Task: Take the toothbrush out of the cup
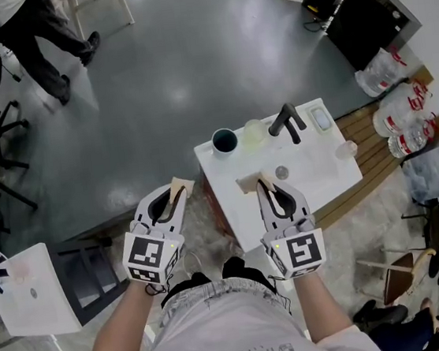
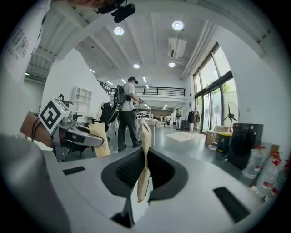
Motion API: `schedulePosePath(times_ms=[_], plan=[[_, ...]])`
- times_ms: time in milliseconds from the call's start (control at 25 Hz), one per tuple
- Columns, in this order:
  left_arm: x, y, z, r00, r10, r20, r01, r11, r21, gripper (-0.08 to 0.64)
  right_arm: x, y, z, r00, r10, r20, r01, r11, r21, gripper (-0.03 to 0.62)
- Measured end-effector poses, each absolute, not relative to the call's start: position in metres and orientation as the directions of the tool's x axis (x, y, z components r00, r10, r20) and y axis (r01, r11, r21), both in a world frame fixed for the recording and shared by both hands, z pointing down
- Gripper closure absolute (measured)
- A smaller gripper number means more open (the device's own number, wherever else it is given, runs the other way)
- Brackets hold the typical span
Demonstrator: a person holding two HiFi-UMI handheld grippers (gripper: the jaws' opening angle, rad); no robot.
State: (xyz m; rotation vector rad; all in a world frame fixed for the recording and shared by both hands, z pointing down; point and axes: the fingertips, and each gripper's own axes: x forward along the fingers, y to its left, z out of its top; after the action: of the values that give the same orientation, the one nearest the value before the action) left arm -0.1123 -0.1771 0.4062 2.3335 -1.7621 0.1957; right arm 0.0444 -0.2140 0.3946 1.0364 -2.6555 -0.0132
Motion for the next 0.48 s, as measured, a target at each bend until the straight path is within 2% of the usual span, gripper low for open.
schedulePosePath(times_ms=[480], plan=[[-0.1101,-0.1833,0.4099,0.285,-0.926,0.248,-0.958,-0.272,0.088,0.499,0.0424,-0.2192,0.3934,-0.702,-0.659,0.271,-0.655,0.746,0.118,0.563]])
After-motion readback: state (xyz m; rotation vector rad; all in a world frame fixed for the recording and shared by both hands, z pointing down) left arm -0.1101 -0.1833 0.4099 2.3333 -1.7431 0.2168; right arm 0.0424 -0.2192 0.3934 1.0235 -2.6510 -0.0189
